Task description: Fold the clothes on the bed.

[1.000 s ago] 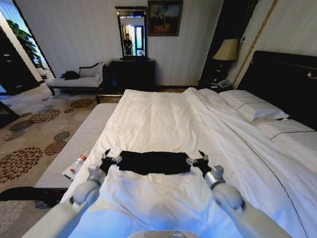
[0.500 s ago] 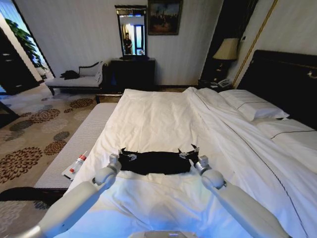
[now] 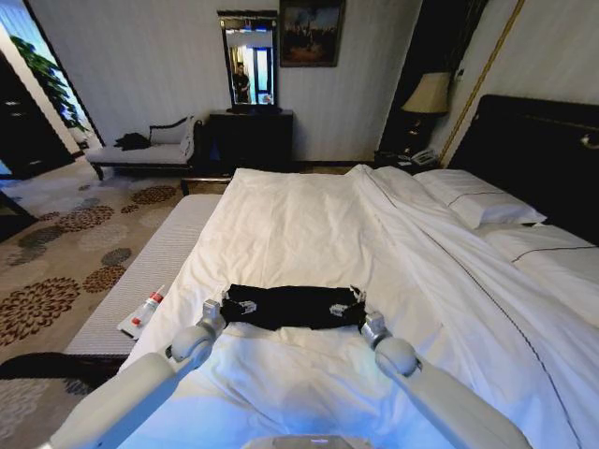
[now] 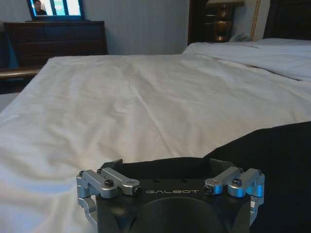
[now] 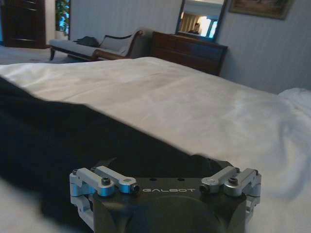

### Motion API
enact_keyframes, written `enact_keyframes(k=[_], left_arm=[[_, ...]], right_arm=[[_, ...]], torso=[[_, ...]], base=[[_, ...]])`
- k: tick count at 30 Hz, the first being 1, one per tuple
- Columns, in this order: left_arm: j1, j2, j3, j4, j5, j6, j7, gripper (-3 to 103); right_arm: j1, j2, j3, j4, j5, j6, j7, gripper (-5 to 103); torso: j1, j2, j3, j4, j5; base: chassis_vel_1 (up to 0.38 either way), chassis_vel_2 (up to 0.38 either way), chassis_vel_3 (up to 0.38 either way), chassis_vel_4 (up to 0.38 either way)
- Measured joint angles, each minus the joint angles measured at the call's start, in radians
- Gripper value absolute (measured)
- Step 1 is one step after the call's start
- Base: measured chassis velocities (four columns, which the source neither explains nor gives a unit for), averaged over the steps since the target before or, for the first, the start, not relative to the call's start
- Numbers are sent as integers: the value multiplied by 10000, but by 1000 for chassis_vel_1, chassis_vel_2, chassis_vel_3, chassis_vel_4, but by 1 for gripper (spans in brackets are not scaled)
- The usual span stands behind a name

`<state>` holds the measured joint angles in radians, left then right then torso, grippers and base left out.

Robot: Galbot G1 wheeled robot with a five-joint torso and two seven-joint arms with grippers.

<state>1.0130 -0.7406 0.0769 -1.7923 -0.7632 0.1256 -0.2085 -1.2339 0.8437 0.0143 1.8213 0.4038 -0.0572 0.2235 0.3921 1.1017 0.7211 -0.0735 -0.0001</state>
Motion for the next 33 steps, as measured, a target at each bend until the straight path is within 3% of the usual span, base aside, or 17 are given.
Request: enact_keyframes(k=[12, 20, 23, 25, 27, 28, 30, 33], left_arm=[[2652, 280, -1286, -1015, 832, -263, 289, 100], [3582, 331, -1749, -1389, 1303, -490, 234, 100], [3977, 170, -2115, -1736, 1419, -613, -70, 100], [4595, -23, -2681, -2002, 2170, -1037, -167, 100], [4685, -47, -2757, -2034, 2266, -1096, -168, 100], [5194, -209, -3220, -2281, 2662, -1355, -171, 100], [6064, -475, -4020, -2827, 2931, -1581, -117, 100], [6648, -672, -4545, -3179, 3012, -1719, -15, 100]], right_arm=[[-1867, -240, 662, 1019, -798, 25, -18, 100], [-1350, -186, 924, 1234, 176, -215, 171, 100], [-1131, -41, 1178, 1196, 1322, -573, 390, 100], [-1110, 99, 1735, 1468, 3508, -1432, 711, 100], [-1105, 128, 1855, 1516, 3914, -1590, 764, 100], [-1073, 217, 2390, 1676, 5277, -2144, 902, 100], [-1032, 268, 3062, 1790, 6679, -2696, 920, 100], [-1025, 286, 3398, 1821, 7366, -2970, 785, 100]], torso=[[0, 1, -1, 1, 0], [0, 1, 0, 3, 2], [4, 0, 2, 1, 2], [4, 0, 2, -1, 3], [4, 1, 2, -1, 3], [3, 0, 1, 0, 1], [3, 0, 1, 1, 0], [3, 0, 1, 0, 1]], base=[[0, 0, 0, 0], [0, 0, 0, 0], [0, 0, 0, 0], [0, 0, 0, 0], [0, 0, 0, 0], [0, 0, 0, 0], [0, 0, 0, 0], [0, 0, 0, 0]])
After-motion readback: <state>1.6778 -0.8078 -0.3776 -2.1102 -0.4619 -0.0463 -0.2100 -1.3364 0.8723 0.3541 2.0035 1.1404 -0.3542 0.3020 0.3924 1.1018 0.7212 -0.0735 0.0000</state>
